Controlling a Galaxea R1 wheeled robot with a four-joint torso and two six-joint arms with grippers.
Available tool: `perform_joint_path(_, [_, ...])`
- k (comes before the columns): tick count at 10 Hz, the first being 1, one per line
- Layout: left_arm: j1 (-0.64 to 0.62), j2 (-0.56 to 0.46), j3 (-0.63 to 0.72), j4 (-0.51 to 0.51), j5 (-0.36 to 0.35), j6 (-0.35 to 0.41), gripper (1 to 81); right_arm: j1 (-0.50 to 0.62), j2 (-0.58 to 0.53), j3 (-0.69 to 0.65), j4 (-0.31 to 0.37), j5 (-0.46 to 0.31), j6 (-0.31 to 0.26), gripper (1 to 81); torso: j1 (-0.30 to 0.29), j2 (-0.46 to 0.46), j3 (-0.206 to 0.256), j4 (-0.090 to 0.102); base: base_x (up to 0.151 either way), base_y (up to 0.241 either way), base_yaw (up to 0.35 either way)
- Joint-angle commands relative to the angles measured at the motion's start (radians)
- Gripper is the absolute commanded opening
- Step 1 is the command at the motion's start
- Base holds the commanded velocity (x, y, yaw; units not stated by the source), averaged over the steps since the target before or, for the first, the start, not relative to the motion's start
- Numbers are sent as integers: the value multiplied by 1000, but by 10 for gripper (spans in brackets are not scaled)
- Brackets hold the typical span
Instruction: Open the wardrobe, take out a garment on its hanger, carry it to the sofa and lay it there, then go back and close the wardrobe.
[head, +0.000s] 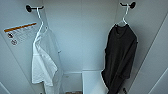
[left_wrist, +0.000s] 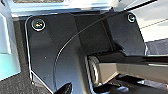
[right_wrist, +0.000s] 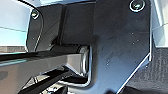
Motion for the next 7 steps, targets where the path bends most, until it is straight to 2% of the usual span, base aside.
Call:
perform_joint_path(1, [-66,-9,1,-2,43,-6,811,28,3,4,-7,-69,-4,811,0,0,0,-84,0,0,0])
perform_joint_path(3, [-98,-27,32,-1,53,-6,811,26,3,2,-7,-67,-4,811,0,0,0,-136,0,0,0])
perform_joint_path(4, [-115,-48,64,-1,54,-6,811,28,3,4,-7,-67,-4,811,0,0,0,-91,0,0,0])
perform_joint_path(5, [-136,-81,119,-1,62,-6,811,26,5,5,-7,-64,-4,811,0,0,0,-115,0,0,0])
perform_joint_path(6, [-166,-118,188,-1,95,-6,811,28,5,7,-6,-64,-4,811,0,0,0,-126,0,0,0])
perform_joint_path(7, [-196,-164,274,-1,118,-6,811,28,5,7,-6,-64,-4,811,0,0,52,-126,0,0,0])
